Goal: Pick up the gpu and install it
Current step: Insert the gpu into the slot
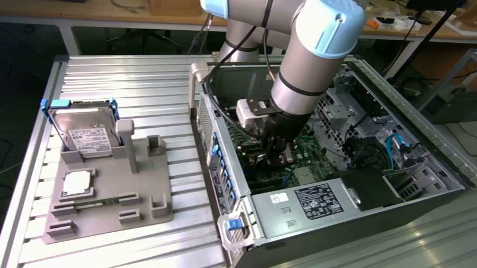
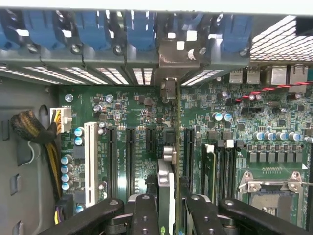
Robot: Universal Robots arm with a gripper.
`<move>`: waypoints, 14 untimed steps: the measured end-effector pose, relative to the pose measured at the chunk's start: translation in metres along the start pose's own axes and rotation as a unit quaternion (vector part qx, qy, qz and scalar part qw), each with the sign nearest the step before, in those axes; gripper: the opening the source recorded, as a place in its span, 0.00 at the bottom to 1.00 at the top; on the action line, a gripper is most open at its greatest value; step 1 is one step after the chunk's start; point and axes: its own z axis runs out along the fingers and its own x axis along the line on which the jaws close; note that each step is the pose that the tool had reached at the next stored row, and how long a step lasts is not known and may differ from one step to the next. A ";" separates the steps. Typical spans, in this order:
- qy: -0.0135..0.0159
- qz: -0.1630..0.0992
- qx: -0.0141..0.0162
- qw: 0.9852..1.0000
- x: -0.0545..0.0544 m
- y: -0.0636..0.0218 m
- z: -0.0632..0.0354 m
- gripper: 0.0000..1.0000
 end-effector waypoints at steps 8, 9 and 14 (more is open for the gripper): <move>0.000 0.000 0.001 1.000 0.000 0.0007 0.0038 0.27; 0.000 0.000 0.001 1.000 0.000 0.0006 0.0038 0.27; 0.000 0.000 0.001 1.000 0.000 0.0006 0.0038 0.27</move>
